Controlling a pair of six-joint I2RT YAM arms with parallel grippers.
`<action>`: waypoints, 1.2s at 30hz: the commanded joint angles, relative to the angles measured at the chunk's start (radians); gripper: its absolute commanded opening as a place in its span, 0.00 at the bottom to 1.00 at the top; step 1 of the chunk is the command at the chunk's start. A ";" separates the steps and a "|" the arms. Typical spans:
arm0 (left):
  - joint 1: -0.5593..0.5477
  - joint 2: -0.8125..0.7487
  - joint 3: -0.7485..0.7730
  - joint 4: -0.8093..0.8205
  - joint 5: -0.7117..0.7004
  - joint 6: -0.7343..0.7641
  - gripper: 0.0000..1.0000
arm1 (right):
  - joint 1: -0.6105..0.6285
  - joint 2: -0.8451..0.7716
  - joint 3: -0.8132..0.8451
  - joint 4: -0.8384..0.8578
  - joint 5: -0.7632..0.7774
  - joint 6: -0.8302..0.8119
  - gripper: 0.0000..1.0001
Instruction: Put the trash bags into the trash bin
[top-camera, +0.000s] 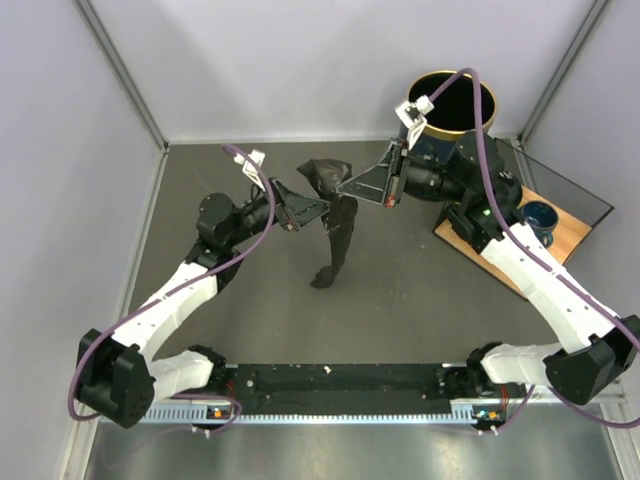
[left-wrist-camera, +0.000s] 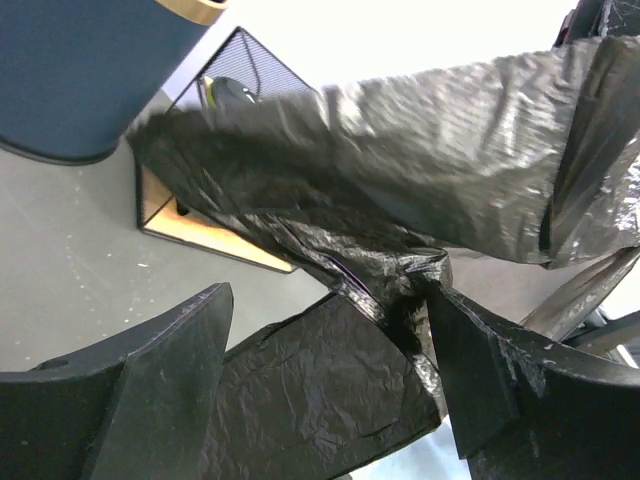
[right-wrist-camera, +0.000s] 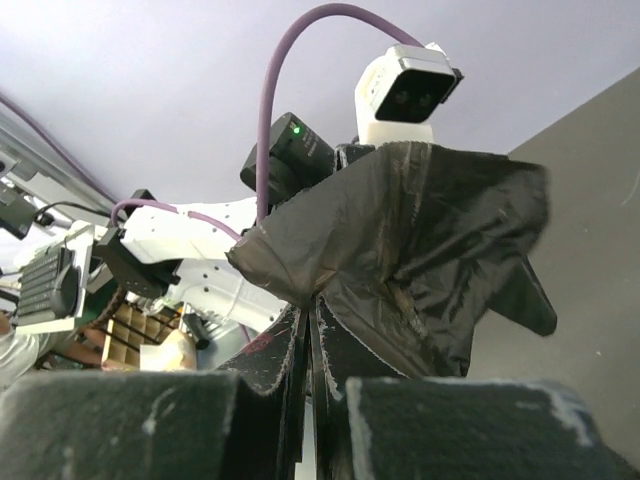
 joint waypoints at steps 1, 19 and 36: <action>-0.051 0.005 0.041 0.074 -0.022 -0.008 0.84 | 0.037 0.019 0.035 0.102 0.029 0.017 0.00; -0.036 -0.071 -0.100 0.094 0.064 0.041 0.00 | 0.014 0.033 0.160 -0.002 0.065 -0.067 0.00; 0.148 -0.153 0.026 -0.111 0.095 0.293 0.00 | -0.173 0.139 0.049 -0.203 -0.001 -0.115 0.53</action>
